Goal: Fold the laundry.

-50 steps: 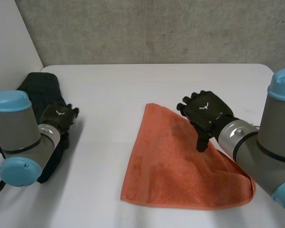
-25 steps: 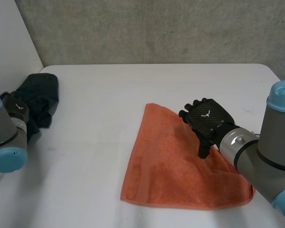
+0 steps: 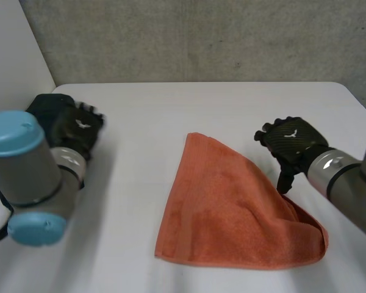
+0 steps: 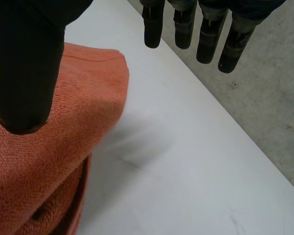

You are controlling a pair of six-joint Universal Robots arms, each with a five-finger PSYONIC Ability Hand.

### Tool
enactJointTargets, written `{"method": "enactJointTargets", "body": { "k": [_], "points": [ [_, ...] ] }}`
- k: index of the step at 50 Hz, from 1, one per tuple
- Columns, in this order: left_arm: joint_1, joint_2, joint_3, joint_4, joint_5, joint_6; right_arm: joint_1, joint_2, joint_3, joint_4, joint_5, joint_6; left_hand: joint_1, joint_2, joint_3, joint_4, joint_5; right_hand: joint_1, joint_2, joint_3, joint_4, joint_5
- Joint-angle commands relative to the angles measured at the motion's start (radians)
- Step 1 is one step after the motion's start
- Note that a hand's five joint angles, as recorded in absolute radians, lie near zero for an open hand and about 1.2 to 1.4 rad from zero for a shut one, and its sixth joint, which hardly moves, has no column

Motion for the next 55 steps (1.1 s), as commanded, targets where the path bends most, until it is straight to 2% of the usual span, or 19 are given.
{"method": "enactJointTargets", "body": {
  "k": [1,5,8,17,25,29,30,33,36,39,46,49,55],
  "points": [
    [-0.293,0.03,-0.005,-0.214,0.108,-0.263,-0.116,-0.025,-0.05,0.18,-0.094,-0.026,-0.014,-0.002,-0.007,0.0,0.0,-0.024,-0.048,-0.041,-0.062,-0.056],
    [-0.387,0.021,-0.011,-0.228,0.203,-0.375,-0.167,-0.023,-0.03,0.253,-0.134,-0.083,0.015,0.027,0.022,0.029,0.029,-0.024,-0.048,-0.041,-0.062,-0.056],
    [-0.414,-0.005,0.007,-0.221,0.249,-0.429,-0.184,-0.023,0.004,0.267,-0.151,-0.108,0.062,0.074,0.069,0.076,0.076,-0.024,-0.048,-0.041,-0.062,-0.056],
    [-0.488,-0.154,0.105,-0.226,0.252,-0.441,-0.234,-0.031,0.085,0.253,-0.164,-0.117,0.168,0.18,0.175,0.182,0.182,-0.024,-0.048,-0.041,-0.062,-0.056],
    [-0.497,-0.249,0.182,-0.22,0.248,-0.436,-0.268,-0.039,0.123,0.222,-0.177,-0.128,0.669,0.681,0.676,0.684,0.683,-0.024,-0.048,-0.041,-0.062,-0.056],
    [-0.493,-0.28,0.204,-0.203,0.245,-0.433,-0.27,-0.043,0.136,0.211,-0.177,-0.128,1.007,1.019,1.014,1.021,1.021,-0.024,-0.048,-0.041,-0.062,-0.056],
    [-0.493,-0.288,0.21,-0.194,0.231,-0.43,-0.27,-0.043,0.137,0.21,-0.177,-0.128,1.156,1.168,1.163,1.17,1.17,-0.024,-0.048,-0.041,-0.062,-0.056],
    [-0.491,-0.283,0.211,-0.182,0.188,-0.429,-0.273,-0.059,0.136,0.207,-0.178,-0.126,1.16,1.172,1.167,1.174,1.174,-0.024,-0.048,-0.041,-0.062,-0.056],
    [-0.491,-0.259,0.211,-0.169,0.11,-0.427,-0.285,-0.079,0.128,0.208,-0.18,-0.126,1.16,1.172,1.167,1.174,1.174,-0.024,-0.048,-0.041,-0.062,-0.056],
    [-0.485,-0.19,0.204,-0.166,0.059,-0.427,-0.301,-0.1,0.117,0.217,-0.183,-0.125,1.16,1.172,1.167,1.174,1.174,-0.024,-0.048,-0.041,-0.062,-0.056],
    [-0.415,-0.021,0.191,-0.169,0.056,-0.436,-0.316,-0.14,0.079,0.237,-0.178,-0.115,1.16,1.172,1.167,1.174,1.174,-0.024,-0.048,-0.041,-0.062,-0.056],
    [-0.384,0.017,0.194,-0.171,0.053,-0.436,-0.33,-0.145,0.062,0.285,-0.201,-0.114,1.16,1.172,1.167,1.174,1.174,-0.024,-0.048,-0.041,-0.062,-0.056],
    [-0.37,0.047,0.21,-0.177,0.053,-0.438,-0.342,-0.143,0.077,0.403,-0.336,-0.076,1.16,1.172,1.167,1.174,1.174,-0.024,-0.048,-0.041,-0.062,-0.056]
  ]
}}
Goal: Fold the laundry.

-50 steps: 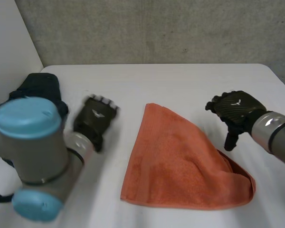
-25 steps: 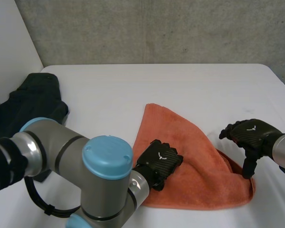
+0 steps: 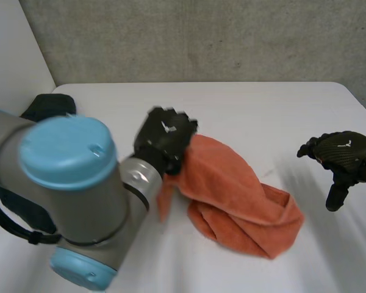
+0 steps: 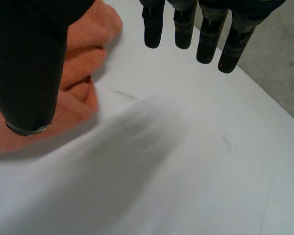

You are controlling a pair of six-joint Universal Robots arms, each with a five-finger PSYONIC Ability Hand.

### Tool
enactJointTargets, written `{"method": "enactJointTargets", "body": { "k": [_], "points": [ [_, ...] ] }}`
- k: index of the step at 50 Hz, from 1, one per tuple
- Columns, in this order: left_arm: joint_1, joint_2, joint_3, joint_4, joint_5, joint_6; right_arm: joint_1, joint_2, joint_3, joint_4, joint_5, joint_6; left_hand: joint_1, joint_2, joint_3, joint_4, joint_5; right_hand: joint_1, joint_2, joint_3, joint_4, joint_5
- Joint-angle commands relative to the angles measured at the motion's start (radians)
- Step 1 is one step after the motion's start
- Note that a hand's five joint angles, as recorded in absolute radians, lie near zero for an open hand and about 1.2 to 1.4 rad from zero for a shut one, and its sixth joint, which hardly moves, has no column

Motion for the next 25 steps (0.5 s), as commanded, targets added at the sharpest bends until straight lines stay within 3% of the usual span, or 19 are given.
{"method": "enactJointTargets", "body": {
  "k": [1,10,20,24,25],
  "points": [
    [0.03,0.046,0.017,-0.007,0.003,-0.002,-0.011,0.001,0.015,0.114,-0.139,0.05,0.285,0.206,0.212,0.2,0.241,-0.024,-0.048,-0.041,-0.062,-0.057],
    [0.031,0.069,0.028,-0.008,0.003,-0.004,-0.005,0.027,0.112,-0.077,-0.193,0.073,0.285,0.206,0.212,0.2,0.241,-0.024,-0.048,-0.041,-0.062,-0.057],
    [0.048,0.134,0.023,-0.012,0.005,-0.005,0.082,0.202,0.08,-0.199,-0.178,0.104,0.285,0.206,0.212,0.2,0.241,0.009,-0.015,-0.008,-0.029,-0.024],
    [0.086,0.132,0.023,-0.008,0.009,-0.002,0.114,0.303,0.003,-0.191,-0.158,0.107,0.285,0.206,0.212,0.2,0.241,0.634,0.61,0.616,0.596,0.601],
    [0.094,0.123,0.024,-0.007,0.009,-0.002,0.119,0.326,-0.035,-0.191,-0.135,0.113,0.285,0.206,0.212,0.2,0.241,1.054,1.03,1.036,1.016,1.021]
  ]
}}
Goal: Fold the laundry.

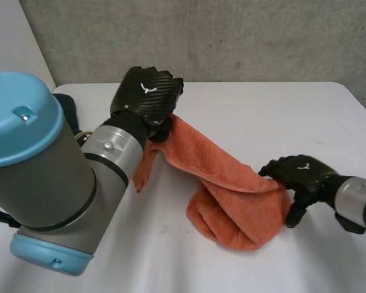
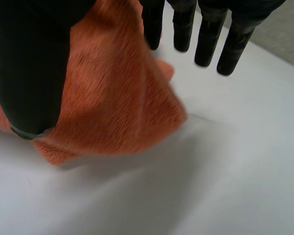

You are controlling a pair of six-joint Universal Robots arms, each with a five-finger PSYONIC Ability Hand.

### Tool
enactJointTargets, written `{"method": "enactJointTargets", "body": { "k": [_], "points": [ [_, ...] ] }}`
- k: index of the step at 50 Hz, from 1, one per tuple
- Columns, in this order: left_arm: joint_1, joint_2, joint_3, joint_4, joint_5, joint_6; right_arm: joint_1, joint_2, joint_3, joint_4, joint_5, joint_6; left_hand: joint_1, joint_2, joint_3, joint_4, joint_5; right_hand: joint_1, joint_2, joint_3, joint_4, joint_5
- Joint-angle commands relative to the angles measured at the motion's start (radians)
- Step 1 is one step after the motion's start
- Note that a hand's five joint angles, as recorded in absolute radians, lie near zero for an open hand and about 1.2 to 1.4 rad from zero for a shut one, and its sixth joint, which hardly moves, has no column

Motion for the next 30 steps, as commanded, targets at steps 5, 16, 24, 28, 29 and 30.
{"method": "enactJointTargets", "body": {
  "k": [5,16,24,28,29,30],
  "points": [
    [0.126,-0.06,0.033,0.035,0.007,0.005,0.088,0.148,-0.258,-0.046,0.171,0.067,0.285,0.202,0.207,0.196,0.241,1.129,1.084,1.086,1.092,1.091],
    [0.247,-0.231,0.285,0.351,0.012,0.008,0.225,0.123,-0.535,-0.508,0.383,0.131,0.285,0.202,0.207,0.196,0.241,1.129,1.084,1.086,1.092,1.091],
    [0.267,-0.191,0.36,0.645,0.021,0.007,0.293,0.097,-0.581,-0.84,0.561,0.107,0.285,0.202,0.207,0.196,0.241,1.129,1.084,1.086,1.092,1.091],
    [0.272,-0.191,0.34,0.646,0.022,0.007,0.298,0.097,-0.552,-0.803,0.575,0.067,0.285,0.202,0.207,0.196,0.241,1.129,1.084,1.086,1.092,1.091],
    [0.273,-0.191,0.328,0.641,0.024,0.007,0.296,0.096,-0.54,-0.794,0.575,0.059,0.285,0.202,0.207,0.196,0.241,1.129,1.084,1.086,1.092,1.091],
    [0.275,-0.191,0.288,0.629,0.025,0.007,0.295,0.097,-0.528,-0.789,0.576,0.052,0.285,0.202,0.207,0.196,0.241,1.129,1.084,1.086,1.092,1.091]
  ]
}}
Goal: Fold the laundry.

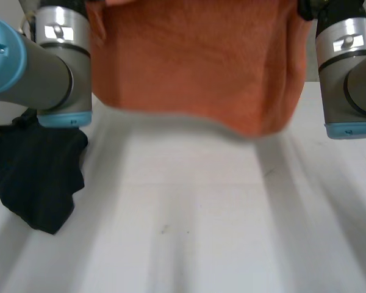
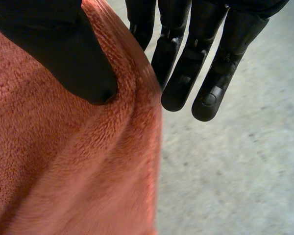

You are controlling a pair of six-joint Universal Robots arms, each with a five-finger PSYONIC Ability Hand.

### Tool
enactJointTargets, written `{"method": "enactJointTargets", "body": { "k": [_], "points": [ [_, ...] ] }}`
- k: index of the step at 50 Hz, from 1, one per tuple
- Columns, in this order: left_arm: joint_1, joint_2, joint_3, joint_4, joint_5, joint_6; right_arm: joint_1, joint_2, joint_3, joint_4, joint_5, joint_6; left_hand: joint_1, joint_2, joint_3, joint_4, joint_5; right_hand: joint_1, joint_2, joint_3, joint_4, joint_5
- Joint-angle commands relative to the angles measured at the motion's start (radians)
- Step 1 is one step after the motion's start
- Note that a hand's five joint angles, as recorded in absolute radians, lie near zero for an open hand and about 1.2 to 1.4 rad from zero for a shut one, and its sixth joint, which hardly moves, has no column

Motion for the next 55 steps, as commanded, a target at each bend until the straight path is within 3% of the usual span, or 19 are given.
{"method": "enactJointTargets", "body": {
  "k": [1,5,10,17,24,29,34,38,45,47,50,55],
  "points": [
    [0.008,0.016,-0.096,0.013,0.007,0.0,0.0,-0.004,0.073,0.033,0.031,-0.061,0.286,0.199,0.203,0.195,0.241,0.406,0.226,0.219,0.209,0.245],
    [0.009,0.022,-0.214,-0.037,0.057,0.0,-0.006,-0.007,0.177,0.077,0.023,-0.101,0.286,0.199,0.203,0.195,0.241,0.406,0.226,0.219,0.209,0.245],
    [0.008,0.011,-0.366,-0.164,0.107,0.003,0.006,-0.002,0.327,0.251,0.005,-0.191,0.286,0.199,0.203,0.195,0.241,0.406,0.226,0.219,0.209,0.245],
    [-0.006,-0.065,-0.477,-0.381,0.107,0.035,0.022,0.071,0.449,0.427,-0.018,-0.239,0.286,0.199,0.203,0.195,0.241,0.406,0.226,0.219,0.209,0.245],
    [-0.005,-0.105,-0.489,-0.507,0.105,0.151,0.022,0.071,0.482,0.442,-0.051,-0.227,0.286,0.199,0.203,0.195,0.241,0.406,0.226,0.219,0.209,0.245],
    [-0.004,-0.076,-0.506,-0.508,0.108,0.161,0.022,0.067,0.489,0.445,-0.06,-0.21,-0.212,-0.3,-0.295,-0.303,-0.258,0.406,0.226,0.219,0.209,0.245],
    [-0.011,0.014,-0.562,-0.504,0.102,0.139,0.017,0.05,0.499,0.447,-0.064,-0.143,-0.518,-0.605,-0.6,-0.608,-0.563,0.406,0.226,0.219,0.209,0.245],
    [-0.021,0.077,-0.619,-0.504,0.087,0.103,0.012,0.042,0.501,0.448,-0.066,-0.092,-0.594,-0.682,-0.677,-0.685,-0.64,0.406,0.226,0.219,0.209,0.245],
    [-0.046,0.206,-0.731,-0.501,-0.034,-0.003,0.008,0.042,0.498,0.447,-0.066,-0.049,-0.554,-0.641,-0.636,-0.644,-0.599,0.406,0.226,0.219,0.209,0.245],
    [-0.061,0.226,-0.768,-0.523,-0.068,-0.046,0.009,0.042,0.498,0.447,-0.066,-0.046,-0.428,-0.515,-0.511,-0.519,-0.473,0.406,0.226,0.219,0.209,0.245],
    [-0.083,0.231,-0.8,-0.588,-0.062,-0.078,0.011,0.042,0.496,0.447,-0.064,-0.044,-0.336,-0.424,-0.419,-0.427,-0.382,0.406,0.226,0.219,0.209,0.245],
    [-0.107,0.208,-0.816,-0.671,-0.025,-0.112,0.011,0.042,0.492,0.448,-0.064,-0.043,-0.442,-0.529,-0.524,-0.532,-0.487,0.406,0.226,0.219,0.209,0.245]
  ]
}}
